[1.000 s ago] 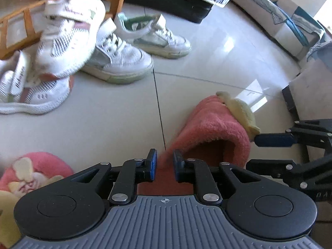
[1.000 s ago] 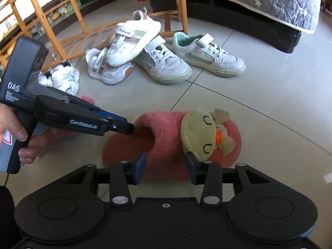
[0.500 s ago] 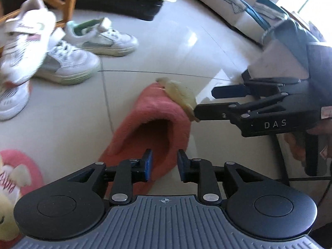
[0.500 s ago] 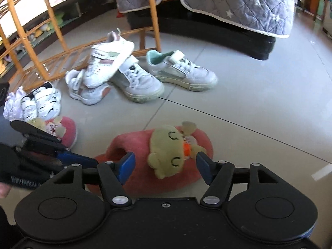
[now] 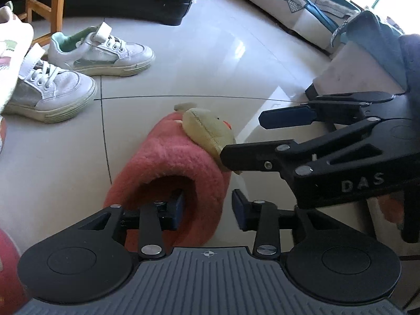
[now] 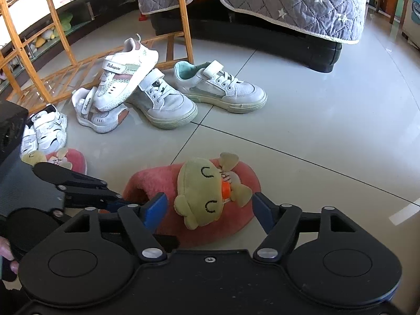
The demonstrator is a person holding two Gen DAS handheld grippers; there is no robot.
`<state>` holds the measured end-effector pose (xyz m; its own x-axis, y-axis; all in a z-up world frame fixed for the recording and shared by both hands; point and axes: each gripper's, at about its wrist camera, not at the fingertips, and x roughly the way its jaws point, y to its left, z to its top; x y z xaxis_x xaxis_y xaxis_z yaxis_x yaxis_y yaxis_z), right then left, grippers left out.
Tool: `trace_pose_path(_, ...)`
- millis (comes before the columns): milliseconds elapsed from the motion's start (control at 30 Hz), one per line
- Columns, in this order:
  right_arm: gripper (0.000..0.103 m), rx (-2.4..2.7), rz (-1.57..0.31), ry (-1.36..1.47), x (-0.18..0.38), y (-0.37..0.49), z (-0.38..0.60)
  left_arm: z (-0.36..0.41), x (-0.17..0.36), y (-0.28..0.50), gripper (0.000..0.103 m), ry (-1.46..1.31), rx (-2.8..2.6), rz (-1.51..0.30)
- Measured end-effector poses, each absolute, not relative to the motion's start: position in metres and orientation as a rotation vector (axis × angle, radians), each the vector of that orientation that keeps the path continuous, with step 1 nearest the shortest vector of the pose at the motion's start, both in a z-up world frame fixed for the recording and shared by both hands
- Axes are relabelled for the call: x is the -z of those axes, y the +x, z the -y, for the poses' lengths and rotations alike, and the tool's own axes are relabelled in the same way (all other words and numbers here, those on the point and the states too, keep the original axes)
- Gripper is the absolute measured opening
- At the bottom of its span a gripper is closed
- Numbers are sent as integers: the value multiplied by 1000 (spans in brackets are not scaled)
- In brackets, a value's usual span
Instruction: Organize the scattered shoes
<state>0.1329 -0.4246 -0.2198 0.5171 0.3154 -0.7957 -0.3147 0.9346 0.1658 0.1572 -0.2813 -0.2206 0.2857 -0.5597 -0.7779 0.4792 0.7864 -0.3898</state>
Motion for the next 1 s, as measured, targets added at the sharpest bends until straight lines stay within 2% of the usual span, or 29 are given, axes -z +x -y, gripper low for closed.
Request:
trace_pose_path(67,75,-377,-958,-4,221,134,424,281,224,157,17,-88,695,-1081)
trace_pose_path(233,75,-366,-958,-5,222,133,426,271,229,160,13,-171,666,-1131)
trace_pose_path(533,81,-371,-993,24,233,138,425,251,228,149,13,-294,582,-1237)
trace_pose_path(767,81,-445,-1003,114,231,133,428,233,227,145,13,-311,536,-1274)
trace_pose_path(1000,82,-597,-1046,21,238,129,414,218,225,138,13,-298,523,-1284)
